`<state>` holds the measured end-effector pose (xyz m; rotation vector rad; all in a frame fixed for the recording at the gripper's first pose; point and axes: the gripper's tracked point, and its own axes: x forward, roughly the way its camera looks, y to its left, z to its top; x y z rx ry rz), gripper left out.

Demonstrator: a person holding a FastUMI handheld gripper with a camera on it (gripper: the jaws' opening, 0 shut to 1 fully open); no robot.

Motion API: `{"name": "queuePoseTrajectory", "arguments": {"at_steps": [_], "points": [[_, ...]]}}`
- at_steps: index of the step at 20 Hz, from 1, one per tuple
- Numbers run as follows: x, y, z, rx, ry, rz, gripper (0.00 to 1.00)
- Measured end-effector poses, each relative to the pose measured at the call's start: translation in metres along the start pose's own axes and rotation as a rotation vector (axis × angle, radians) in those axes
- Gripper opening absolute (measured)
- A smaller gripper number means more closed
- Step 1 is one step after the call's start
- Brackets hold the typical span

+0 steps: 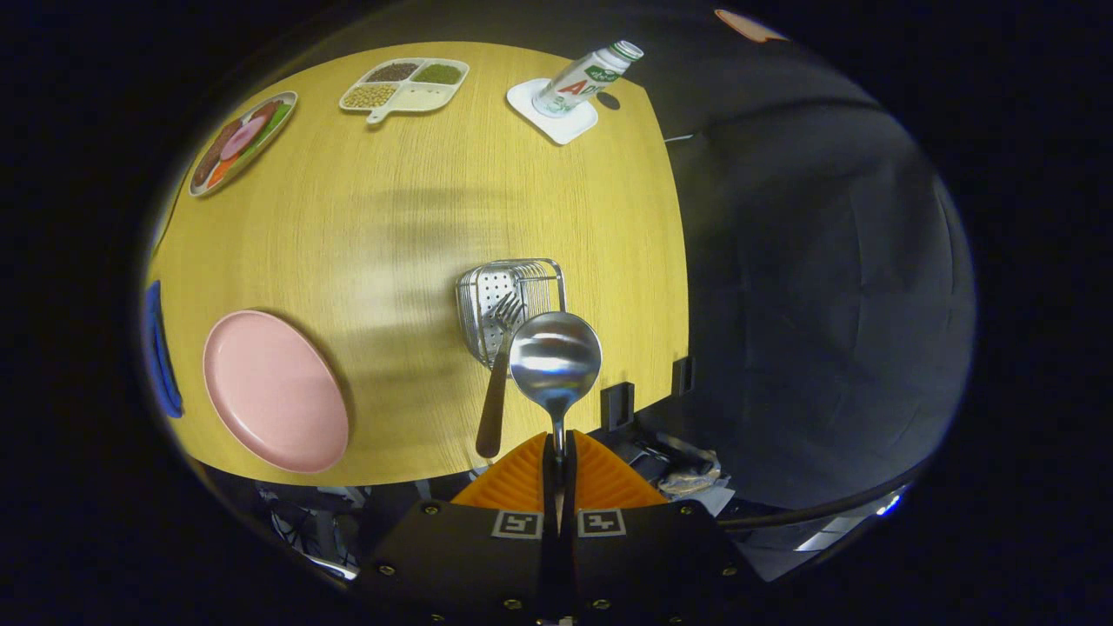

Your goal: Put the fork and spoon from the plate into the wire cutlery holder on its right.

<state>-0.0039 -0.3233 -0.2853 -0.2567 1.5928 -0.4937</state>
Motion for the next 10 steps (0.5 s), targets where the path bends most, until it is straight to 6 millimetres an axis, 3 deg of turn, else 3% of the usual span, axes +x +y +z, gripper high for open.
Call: {"name": "queuePoseTrajectory", "arguments": {"at_steps": [6, 10], "points": [[0.042, 0.008, 0.026, -0.061, 0.086, 0.117, 0.0], [0.054, 0.011, 0.035, -0.088, 0.12, 0.154, 0.0]]}}
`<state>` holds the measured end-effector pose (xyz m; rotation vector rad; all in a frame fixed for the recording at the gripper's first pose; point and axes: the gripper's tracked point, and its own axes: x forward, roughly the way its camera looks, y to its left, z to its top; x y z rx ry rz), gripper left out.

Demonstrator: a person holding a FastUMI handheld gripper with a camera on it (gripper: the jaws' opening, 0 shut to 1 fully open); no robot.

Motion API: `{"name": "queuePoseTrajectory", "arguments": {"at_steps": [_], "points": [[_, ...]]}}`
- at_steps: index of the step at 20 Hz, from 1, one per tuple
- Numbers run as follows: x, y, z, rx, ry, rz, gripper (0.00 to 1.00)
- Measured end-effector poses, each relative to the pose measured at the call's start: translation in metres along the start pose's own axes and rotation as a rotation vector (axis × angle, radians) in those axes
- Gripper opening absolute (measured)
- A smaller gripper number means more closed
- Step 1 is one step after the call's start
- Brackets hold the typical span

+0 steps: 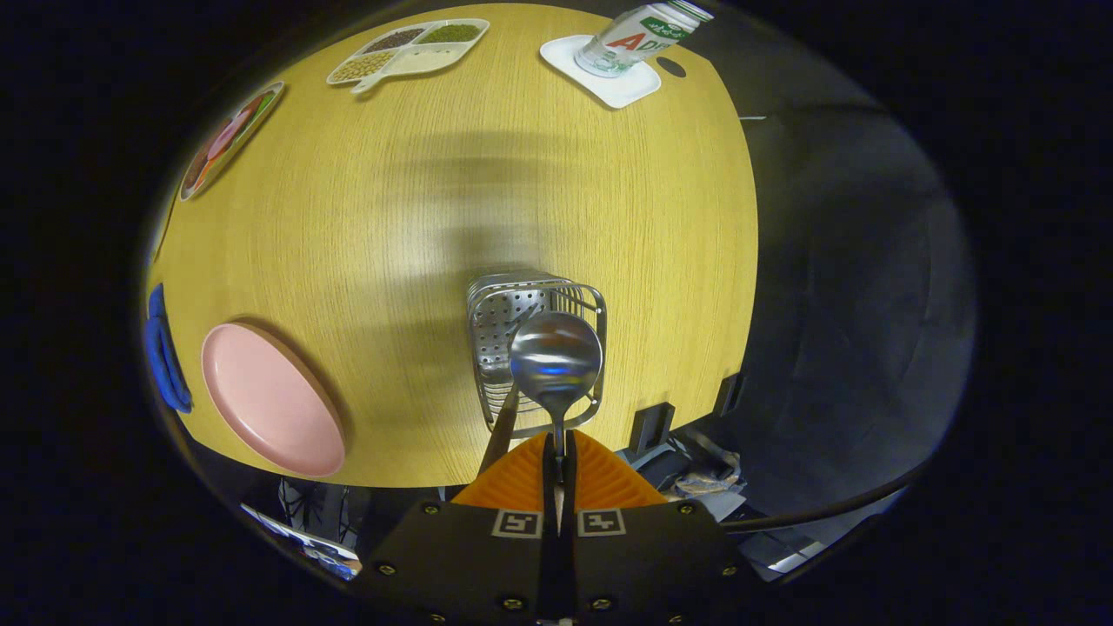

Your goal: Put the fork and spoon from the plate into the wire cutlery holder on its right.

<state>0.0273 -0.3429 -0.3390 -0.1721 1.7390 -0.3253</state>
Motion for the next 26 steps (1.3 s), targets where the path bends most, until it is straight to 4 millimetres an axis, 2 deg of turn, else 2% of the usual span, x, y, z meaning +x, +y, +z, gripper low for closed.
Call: {"name": "queuePoseTrajectory", "arguments": {"at_steps": [3, 6, 8, 15, 19, 22, 26], "points": [[0.003, -0.001, 0.006, -0.025, 0.001, 0.011, 0.02], [-0.001, -0.006, 0.003, -0.018, -0.019, 0.017, 0.13], [-0.005, -0.002, 0.006, -0.002, -0.051, 0.045, 0.29], [-0.038, 0.006, 0.024, 0.122, -0.293, 0.122, 0.29], [-0.08, 0.012, 0.055, 0.217, -0.619, 0.149, 0.29], [-0.12, 0.003, 0.055, 0.24, -0.826, 0.115, 0.29], [-0.19, 0.002, 0.061, 0.285, -1.122, 0.156, 0.29]]}}
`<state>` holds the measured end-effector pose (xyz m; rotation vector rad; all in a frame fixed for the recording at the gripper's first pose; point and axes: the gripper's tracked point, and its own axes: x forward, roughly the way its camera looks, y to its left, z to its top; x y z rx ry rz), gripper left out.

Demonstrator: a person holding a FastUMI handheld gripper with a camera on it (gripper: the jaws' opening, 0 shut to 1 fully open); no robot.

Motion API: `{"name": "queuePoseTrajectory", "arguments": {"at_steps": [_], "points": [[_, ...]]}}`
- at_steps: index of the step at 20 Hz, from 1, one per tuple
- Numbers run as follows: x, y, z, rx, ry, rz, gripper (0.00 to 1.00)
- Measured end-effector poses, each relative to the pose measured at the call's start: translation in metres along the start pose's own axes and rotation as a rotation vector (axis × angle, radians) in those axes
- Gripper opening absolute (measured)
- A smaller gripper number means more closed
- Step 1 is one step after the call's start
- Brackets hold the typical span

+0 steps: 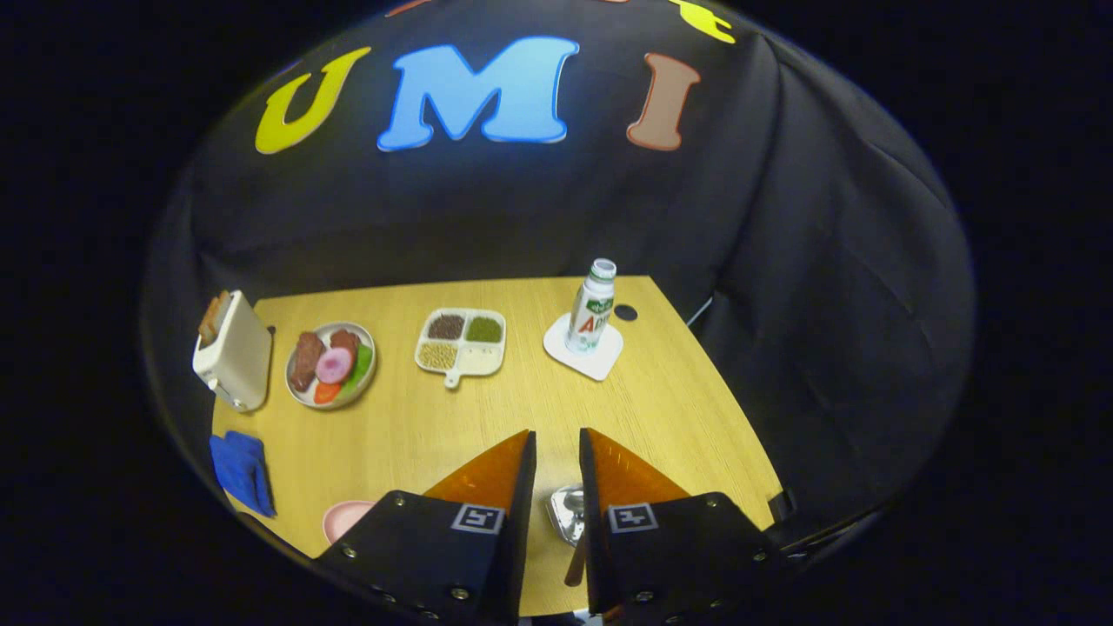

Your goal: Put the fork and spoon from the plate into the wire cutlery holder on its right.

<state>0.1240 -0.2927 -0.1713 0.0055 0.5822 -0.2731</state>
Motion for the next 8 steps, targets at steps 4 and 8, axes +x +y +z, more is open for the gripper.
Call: {"name": "queuePoseTrajectory", "arguments": {"at_steps": [4, 8], "points": [[-0.037, 0.006, 0.061, 0.061, -0.28, 0.018, 0.29], [-0.086, 0.011, 0.106, 0.108, -0.488, 0.027, 0.29]]}}
